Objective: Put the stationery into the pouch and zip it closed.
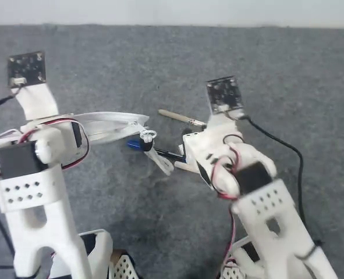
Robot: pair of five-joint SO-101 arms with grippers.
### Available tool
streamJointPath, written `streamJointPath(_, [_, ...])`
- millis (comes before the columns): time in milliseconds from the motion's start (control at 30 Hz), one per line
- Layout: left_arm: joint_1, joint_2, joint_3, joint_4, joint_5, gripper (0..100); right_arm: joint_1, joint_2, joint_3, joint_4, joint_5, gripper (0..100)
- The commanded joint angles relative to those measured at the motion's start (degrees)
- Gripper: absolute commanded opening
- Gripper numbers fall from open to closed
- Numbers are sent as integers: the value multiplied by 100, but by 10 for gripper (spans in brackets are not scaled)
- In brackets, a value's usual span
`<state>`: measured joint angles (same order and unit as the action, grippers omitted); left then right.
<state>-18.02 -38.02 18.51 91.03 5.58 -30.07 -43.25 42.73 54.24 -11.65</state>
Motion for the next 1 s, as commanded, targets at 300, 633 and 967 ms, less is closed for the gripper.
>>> streamJointPath(300, [-501, -9, -31, -325, 70, 11, -163, 1684, -369, -57, 1196, 130])
streamJointPath(633, [-1081, 0, -13, -440, 70, 11, -497, 2782, -369, -611, 1881, 127])
streamJointPath(967, [-1081, 0, 75, -448, 70, 11, -646, 3459, -369, -1068, 2233, 126])
